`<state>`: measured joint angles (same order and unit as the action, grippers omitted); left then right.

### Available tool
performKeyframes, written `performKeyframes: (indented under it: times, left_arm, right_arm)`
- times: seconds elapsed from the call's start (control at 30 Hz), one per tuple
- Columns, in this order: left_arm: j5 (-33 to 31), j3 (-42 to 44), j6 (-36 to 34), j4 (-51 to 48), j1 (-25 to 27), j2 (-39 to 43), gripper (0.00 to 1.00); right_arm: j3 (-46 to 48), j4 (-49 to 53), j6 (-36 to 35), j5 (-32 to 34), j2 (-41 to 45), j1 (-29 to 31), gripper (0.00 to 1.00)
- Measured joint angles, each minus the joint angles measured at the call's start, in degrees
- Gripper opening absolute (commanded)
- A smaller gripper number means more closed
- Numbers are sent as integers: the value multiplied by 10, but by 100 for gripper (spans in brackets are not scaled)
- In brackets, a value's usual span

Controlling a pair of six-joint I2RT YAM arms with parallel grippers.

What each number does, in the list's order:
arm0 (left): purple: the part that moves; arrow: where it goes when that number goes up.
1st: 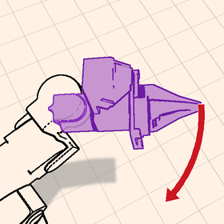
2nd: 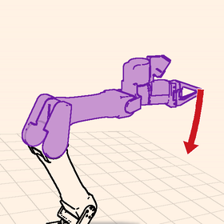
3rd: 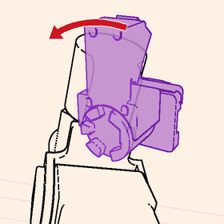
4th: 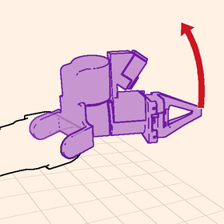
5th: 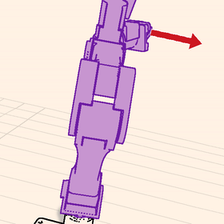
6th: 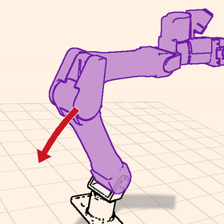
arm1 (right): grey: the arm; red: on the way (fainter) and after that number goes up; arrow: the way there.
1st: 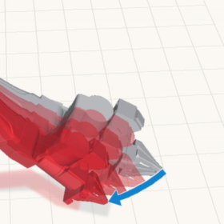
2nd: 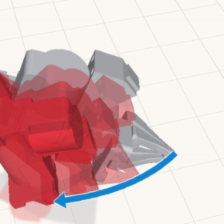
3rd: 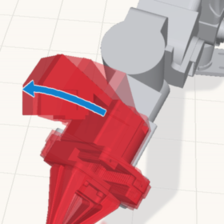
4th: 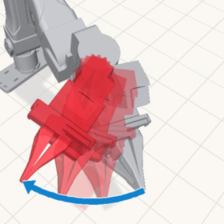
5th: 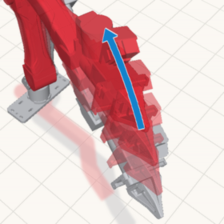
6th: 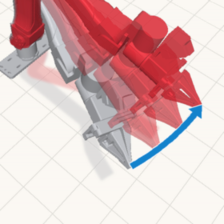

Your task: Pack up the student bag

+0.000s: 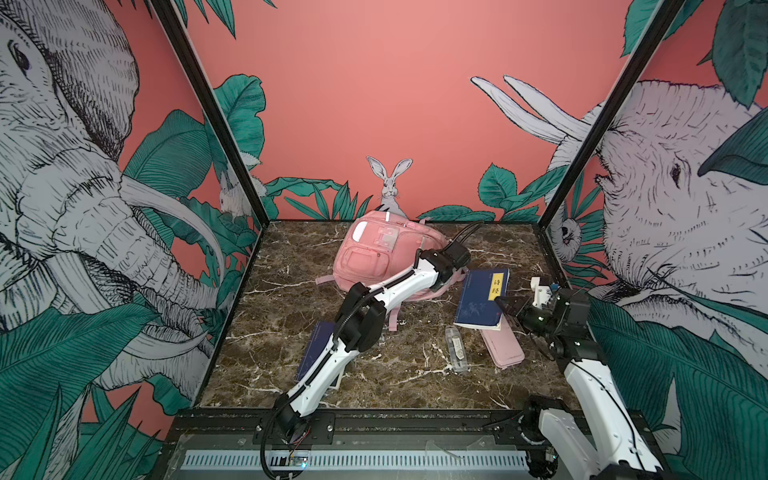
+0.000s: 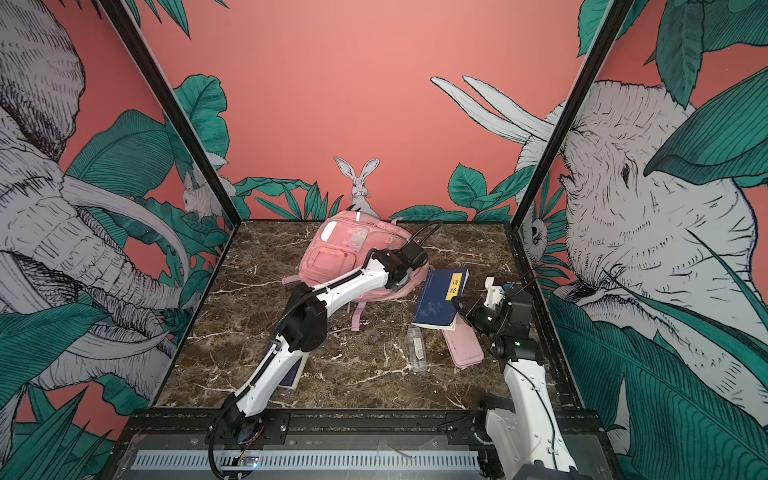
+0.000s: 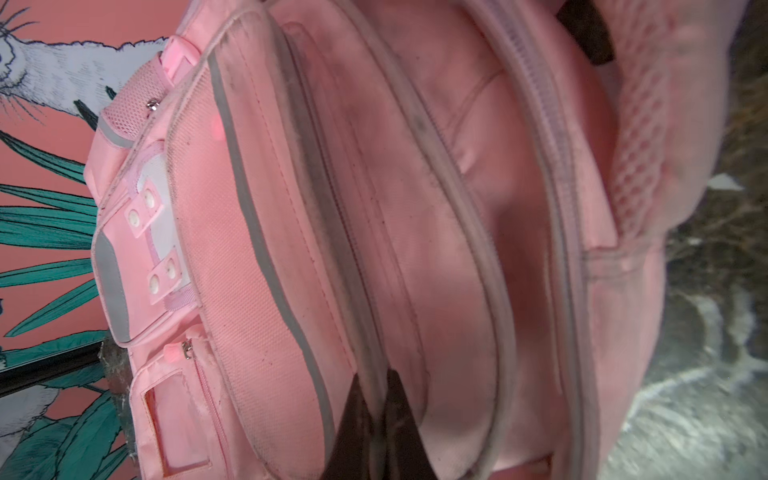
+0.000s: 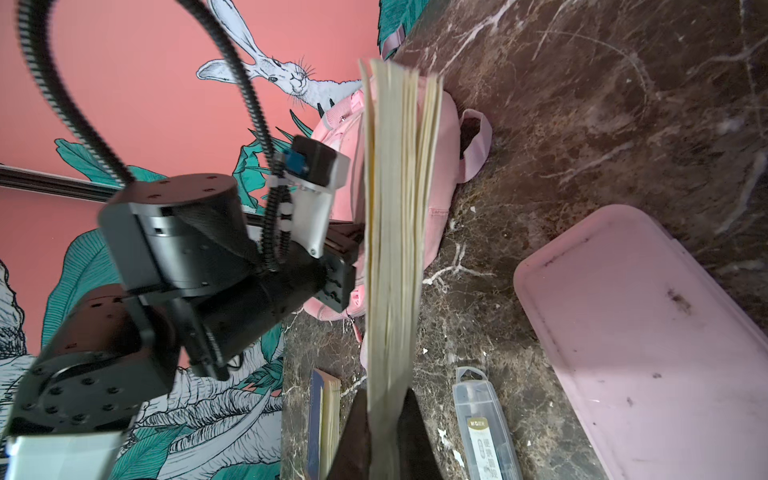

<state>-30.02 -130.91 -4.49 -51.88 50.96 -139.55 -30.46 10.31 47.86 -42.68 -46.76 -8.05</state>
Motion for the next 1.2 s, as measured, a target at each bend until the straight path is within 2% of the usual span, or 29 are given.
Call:
performKeyframes:
  times: [0.2, 0.37, 0.57, 0.8, 0.97, 1.2]
  left_arm:
    - [111, 51, 20, -3, -43, 95, 0]
    - [226, 159, 38, 34, -92, 209, 0]
    - [323, 228, 64, 77, -137, 290, 0]
    - [466, 295, 137, 155, -196, 327, 0]
    - [570, 335, 206, 217, -241, 333, 0]
    - [636, 360, 254, 263, -263, 344, 0]
  right_arm:
    - [1, -40, 17, -3, -30, 0, 0]
    - [1, -85, 37, -7, -64, 1, 0]
    - [-4, -123, 57, -1, -100, 23, 0]
    - [-24, -170, 73, 11, -135, 61, 0]
    - [-34, -219, 99, 23, -192, 77, 0]
    - [-82, -290, 130, 39, -289, 113, 0]
